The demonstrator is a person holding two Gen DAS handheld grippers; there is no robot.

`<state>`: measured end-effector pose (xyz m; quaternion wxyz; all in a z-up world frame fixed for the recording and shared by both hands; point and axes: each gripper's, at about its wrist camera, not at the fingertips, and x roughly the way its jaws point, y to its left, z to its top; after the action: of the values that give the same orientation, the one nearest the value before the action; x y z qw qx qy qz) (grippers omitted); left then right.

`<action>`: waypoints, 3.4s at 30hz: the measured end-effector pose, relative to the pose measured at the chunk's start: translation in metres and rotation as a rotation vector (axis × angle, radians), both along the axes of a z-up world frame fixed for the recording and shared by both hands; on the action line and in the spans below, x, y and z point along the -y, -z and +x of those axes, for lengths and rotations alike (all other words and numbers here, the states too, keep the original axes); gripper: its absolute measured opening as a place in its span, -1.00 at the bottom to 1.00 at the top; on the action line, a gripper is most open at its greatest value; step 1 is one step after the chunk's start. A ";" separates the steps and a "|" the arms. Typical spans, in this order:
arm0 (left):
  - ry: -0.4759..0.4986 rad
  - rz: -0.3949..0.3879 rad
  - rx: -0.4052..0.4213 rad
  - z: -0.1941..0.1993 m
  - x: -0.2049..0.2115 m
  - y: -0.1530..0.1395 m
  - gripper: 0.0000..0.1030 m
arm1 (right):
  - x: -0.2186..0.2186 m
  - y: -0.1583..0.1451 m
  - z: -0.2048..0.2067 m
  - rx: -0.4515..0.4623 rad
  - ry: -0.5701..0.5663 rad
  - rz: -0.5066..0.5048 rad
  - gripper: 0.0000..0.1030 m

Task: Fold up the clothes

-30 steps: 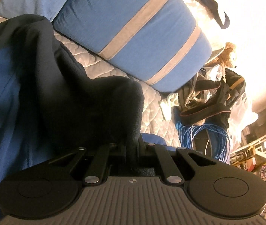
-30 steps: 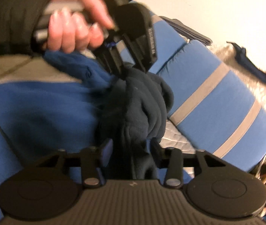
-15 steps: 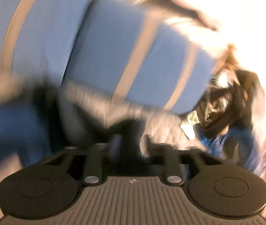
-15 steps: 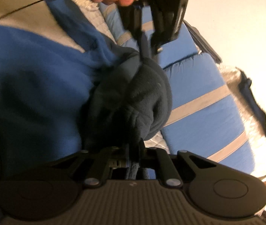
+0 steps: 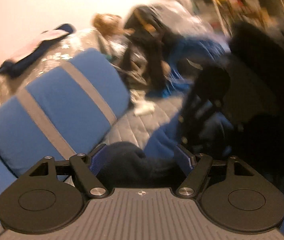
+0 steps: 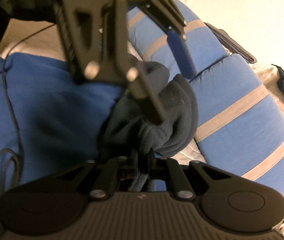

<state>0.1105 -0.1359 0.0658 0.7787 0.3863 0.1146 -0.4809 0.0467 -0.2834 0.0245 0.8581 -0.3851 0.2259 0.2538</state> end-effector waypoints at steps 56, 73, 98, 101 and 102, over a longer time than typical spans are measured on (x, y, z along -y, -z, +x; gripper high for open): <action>0.108 0.798 0.639 -0.011 0.022 0.063 -0.66 | 0.105 -0.064 0.008 -0.146 -0.019 0.048 0.12; 0.036 0.744 0.633 -0.005 0.038 0.064 -0.65 | 0.109 -0.062 -0.025 -0.171 -0.081 -0.130 -0.94; -0.115 0.664 0.681 0.009 0.059 0.054 -0.65 | 0.066 -0.049 -0.004 0.084 0.100 -0.081 -0.66; -0.159 0.643 0.721 0.026 0.077 0.050 -0.65 | 0.072 -0.050 0.006 0.160 0.171 -0.116 -0.67; -0.173 0.636 0.739 0.032 0.084 0.048 -0.65 | 0.075 -0.051 0.011 0.182 0.196 -0.121 -0.67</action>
<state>0.1429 -0.2197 0.0180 0.6481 0.7384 0.0037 -0.1866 0.0572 -0.3583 0.0751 0.8710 -0.4335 0.1984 0.1188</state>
